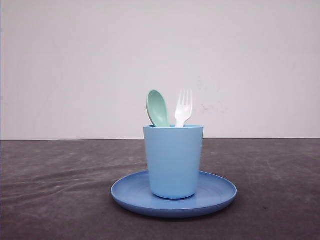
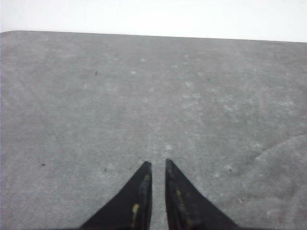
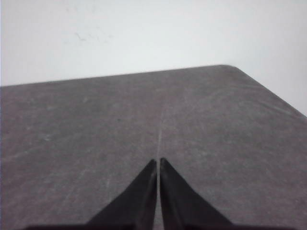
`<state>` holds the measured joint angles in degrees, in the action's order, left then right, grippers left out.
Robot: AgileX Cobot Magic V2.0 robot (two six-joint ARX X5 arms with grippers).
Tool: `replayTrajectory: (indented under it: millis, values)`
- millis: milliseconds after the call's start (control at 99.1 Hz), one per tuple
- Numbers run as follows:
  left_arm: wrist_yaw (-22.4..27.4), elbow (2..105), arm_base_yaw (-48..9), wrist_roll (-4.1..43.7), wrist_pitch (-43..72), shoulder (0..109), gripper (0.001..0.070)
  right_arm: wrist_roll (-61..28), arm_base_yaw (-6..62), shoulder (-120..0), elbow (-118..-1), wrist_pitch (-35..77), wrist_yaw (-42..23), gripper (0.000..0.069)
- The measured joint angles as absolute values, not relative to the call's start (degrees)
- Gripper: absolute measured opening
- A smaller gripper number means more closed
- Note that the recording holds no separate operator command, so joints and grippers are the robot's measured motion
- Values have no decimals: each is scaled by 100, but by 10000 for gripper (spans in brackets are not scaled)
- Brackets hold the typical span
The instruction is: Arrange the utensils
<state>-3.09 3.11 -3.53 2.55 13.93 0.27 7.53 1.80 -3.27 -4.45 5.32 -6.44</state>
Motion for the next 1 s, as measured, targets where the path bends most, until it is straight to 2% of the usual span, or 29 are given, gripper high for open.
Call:
replayTrajectory:
  millis: [182, 474, 999]
  values:
    - [-307, 311, -353, 255, 1393, 27, 25, 572, -60, -43, -408, 991, -438, 10]
    - [-309, 311, -353, 255, 1393, 27, 25, 425, -263, -32, -97, 1013, 49, 10]
    - [-309, 309, -353, 255, 1389, 27, 25, 276, -263, -32, -95, 954, 56, 10]
